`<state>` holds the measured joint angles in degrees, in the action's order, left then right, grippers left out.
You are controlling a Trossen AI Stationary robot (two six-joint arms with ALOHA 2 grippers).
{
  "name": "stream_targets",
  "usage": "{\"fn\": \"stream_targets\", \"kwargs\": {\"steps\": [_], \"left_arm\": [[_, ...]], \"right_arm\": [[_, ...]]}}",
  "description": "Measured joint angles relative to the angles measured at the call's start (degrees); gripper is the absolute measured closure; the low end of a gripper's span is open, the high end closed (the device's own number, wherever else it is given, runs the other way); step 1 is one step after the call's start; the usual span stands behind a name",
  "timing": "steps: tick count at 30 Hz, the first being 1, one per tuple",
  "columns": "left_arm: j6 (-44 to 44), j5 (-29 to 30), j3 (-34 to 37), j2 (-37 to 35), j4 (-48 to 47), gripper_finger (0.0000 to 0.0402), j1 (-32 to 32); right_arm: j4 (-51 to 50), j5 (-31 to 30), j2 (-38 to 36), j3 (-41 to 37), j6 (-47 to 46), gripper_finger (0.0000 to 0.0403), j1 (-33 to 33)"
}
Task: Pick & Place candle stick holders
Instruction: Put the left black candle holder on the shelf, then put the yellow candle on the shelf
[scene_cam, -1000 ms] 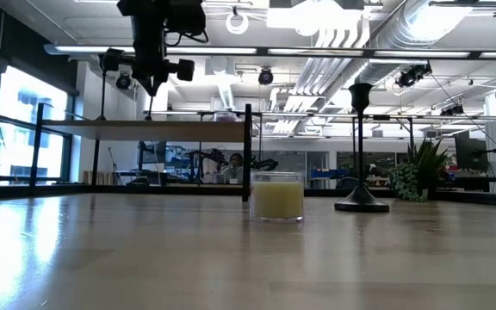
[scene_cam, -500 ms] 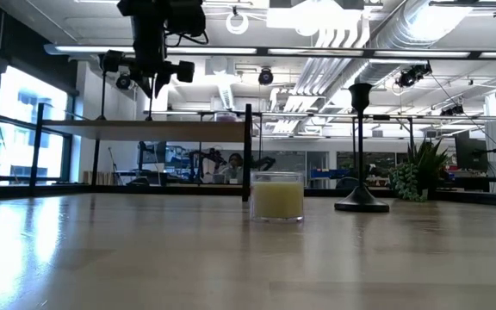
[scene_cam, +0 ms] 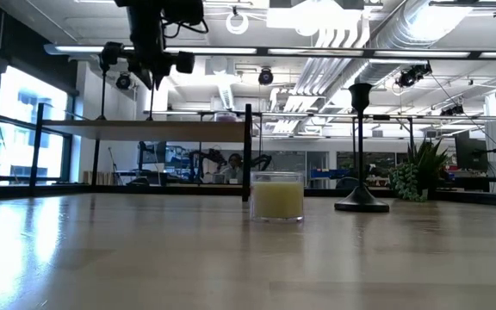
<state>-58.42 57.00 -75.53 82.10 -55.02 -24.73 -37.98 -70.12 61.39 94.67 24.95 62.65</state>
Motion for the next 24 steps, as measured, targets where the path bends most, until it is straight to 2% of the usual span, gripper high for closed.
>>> {"fn": "stream_targets", "kwargs": {"steps": [5,11,15,20,24], "left_arm": [[1.8,-3.8,0.0,-0.8,-0.5,0.0300,2.1],[1.5,0.6,0.0,-4.1,-0.5,0.0257,6.7],[1.2,0.7,0.0,-7.2,-0.5,0.0227,8.8],[-0.9,-3.1,0.0,-11.6,-0.4,0.0188,12.1],[-0.5,-9.6,0.0,-14.9,-0.4,0.0164,15.8]], "right_arm": [[0.0,0.0,0.0,0.0,0.0,0.0151,0.0],[0.0,0.0,0.0,0.0,0.0,0.0151,0.0],[0.0,0.0,0.0,0.0,0.0,0.0151,0.0],[0.0,0.0,0.0,0.0,0.0,0.0151,0.0],[0.0,0.4,0.0,0.0,-0.8,0.0151,0.0]]}}
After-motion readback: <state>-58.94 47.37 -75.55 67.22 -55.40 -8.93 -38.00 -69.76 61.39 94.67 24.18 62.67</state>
